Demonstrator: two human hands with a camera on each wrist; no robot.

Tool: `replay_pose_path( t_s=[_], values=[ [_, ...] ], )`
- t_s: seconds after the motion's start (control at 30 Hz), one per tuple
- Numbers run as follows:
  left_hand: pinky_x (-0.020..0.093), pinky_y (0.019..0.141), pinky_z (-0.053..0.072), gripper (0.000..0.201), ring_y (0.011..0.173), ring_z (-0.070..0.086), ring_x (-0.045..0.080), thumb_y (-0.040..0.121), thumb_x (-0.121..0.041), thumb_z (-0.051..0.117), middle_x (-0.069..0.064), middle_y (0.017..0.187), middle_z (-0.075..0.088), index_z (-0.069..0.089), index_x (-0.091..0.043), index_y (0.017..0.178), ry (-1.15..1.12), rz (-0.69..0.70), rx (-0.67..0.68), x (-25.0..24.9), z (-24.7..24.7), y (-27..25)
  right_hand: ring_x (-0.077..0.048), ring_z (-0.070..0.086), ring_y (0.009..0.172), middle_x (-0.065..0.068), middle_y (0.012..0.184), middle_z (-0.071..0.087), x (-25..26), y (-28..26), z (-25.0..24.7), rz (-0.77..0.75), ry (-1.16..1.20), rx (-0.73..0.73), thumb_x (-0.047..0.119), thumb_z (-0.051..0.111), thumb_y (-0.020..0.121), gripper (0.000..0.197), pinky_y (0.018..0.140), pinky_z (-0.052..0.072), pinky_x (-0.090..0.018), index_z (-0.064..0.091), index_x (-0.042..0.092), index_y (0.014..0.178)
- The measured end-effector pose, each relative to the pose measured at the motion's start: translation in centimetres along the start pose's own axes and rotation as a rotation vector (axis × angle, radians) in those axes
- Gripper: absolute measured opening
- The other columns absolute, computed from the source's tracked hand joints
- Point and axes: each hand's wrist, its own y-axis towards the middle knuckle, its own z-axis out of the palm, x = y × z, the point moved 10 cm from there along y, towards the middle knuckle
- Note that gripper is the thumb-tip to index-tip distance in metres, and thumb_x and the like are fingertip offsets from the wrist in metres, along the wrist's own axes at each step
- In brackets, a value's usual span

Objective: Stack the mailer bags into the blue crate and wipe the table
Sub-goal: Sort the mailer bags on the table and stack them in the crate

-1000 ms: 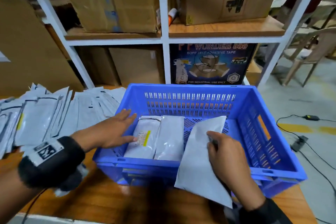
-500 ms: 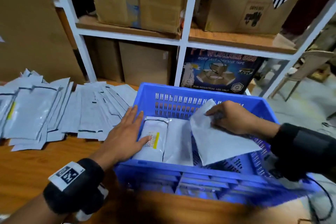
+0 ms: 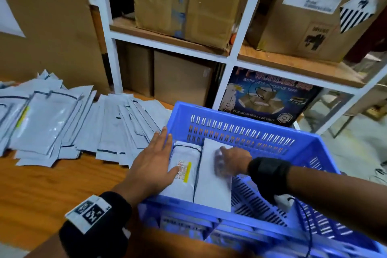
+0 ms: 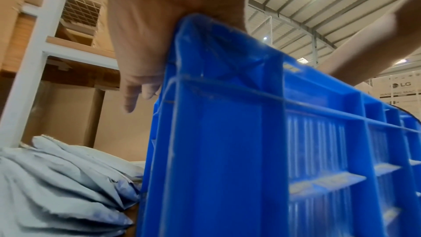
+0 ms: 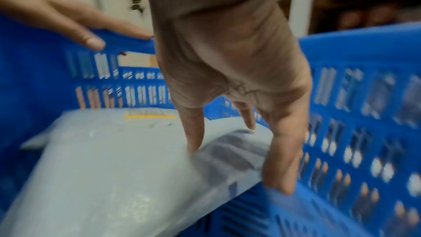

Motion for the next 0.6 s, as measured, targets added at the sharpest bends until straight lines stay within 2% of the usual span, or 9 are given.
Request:
replay_pose_path(
  t_s=[0.07, 0.13, 0.2, 0.23, 0.33, 0.5, 0.6],
  values=[
    [0.029, 0.118, 0.018, 0.096, 0.151, -0.011, 0.016, 0.081, -0.069, 0.025, -0.001, 0.161, -0.023, -0.004, -0.017, 0.157, 0.001, -0.009, 0.009, -0.1, 0.0, 0.0, -0.041, 0.047, 0.123, -0.019, 0.143, 0.036, 0.8, 0.7, -0.4, -0.044, -0.185, -0.087, 0.058, 0.066, 0.082, 0.091, 0.088, 0.046, -0.043, 0.021, 0.017, 0.150],
    [0.030, 0.118, 0.019, 0.100, 0.151, -0.011, 0.017, 0.076, -0.073, 0.017, 0.000, 0.162, -0.022, -0.002, -0.016, 0.157, 0.024, -0.012, 0.025, -0.1, 0.1, 0.0, -0.047, 0.037, 0.129, -0.020, 0.153, 0.016, 1.7, 1.7, 1.3, -0.092, -0.141, -0.039, 0.068, 0.070, 0.071, 0.109, 0.097, 0.044, -0.051, 0.013, 0.023, 0.152],
    [0.035, 0.120, 0.018, 0.104, 0.150, -0.014, 0.017, 0.073, -0.078, 0.006, 0.000, 0.161, -0.025, -0.001, -0.017, 0.157, 0.080, 0.000, 0.044, -0.3, 0.2, 0.0, -0.050, 0.028, 0.135, -0.020, 0.159, -0.001, 2.3, 2.5, 3.5, -0.099, -0.125, 0.060, 0.068, 0.072, 0.070, 0.115, 0.103, 0.040, -0.057, 0.006, 0.023, 0.153],
    [0.038, 0.122, 0.016, 0.103, 0.150, -0.018, 0.017, 0.073, -0.078, 0.004, -0.001, 0.160, -0.027, -0.002, -0.019, 0.157, 0.099, 0.008, 0.058, -0.4, 0.4, 0.0, -0.051, 0.026, 0.136, -0.021, 0.160, -0.005, 2.5, 2.9, 4.4, -0.094, -0.132, 0.084, 0.066, 0.072, 0.071, 0.115, 0.104, 0.039, -0.058, 0.004, 0.023, 0.154],
    [0.045, 0.122, 0.008, 0.099, 0.147, -0.026, 0.016, 0.075, -0.077, 0.002, -0.003, 0.158, -0.033, -0.003, -0.022, 0.157, 0.128, 0.037, 0.067, -0.6, 0.5, -0.1, -0.049, 0.028, 0.134, -0.020, 0.158, 0.003, 2.8, 3.7, 4.4, -0.089, -0.114, 0.073, 0.064, 0.073, 0.070, 0.113, 0.102, 0.040, -0.058, 0.009, 0.021, 0.152],
    [0.046, 0.122, 0.009, 0.102, 0.146, -0.027, 0.017, 0.072, -0.078, -0.001, -0.001, 0.160, -0.029, 0.002, -0.023, 0.157, 0.139, 0.049, 0.081, -0.5, 0.7, -0.1, -0.046, 0.033, 0.133, -0.012, 0.155, 0.013, 2.5, 3.5, 4.1, -0.091, -0.041, 0.079, 0.063, 0.076, 0.067, 0.114, 0.102, 0.040, -0.060, 0.009, 0.027, 0.152],
    [0.044, 0.122, 0.014, 0.089, 0.148, -0.024, 0.017, 0.088, -0.076, 0.022, -0.001, 0.160, -0.028, 0.004, -0.023, 0.157, 0.105, 0.039, 0.086, -0.4, 0.8, 0.0, -0.044, 0.035, 0.134, -0.015, 0.155, 0.017, 2.5, 2.9, 3.5, -0.094, -0.005, 0.103, 0.057, 0.078, 0.071, 0.112, 0.104, 0.040, -0.057, 0.010, 0.023, 0.153]
  ],
)
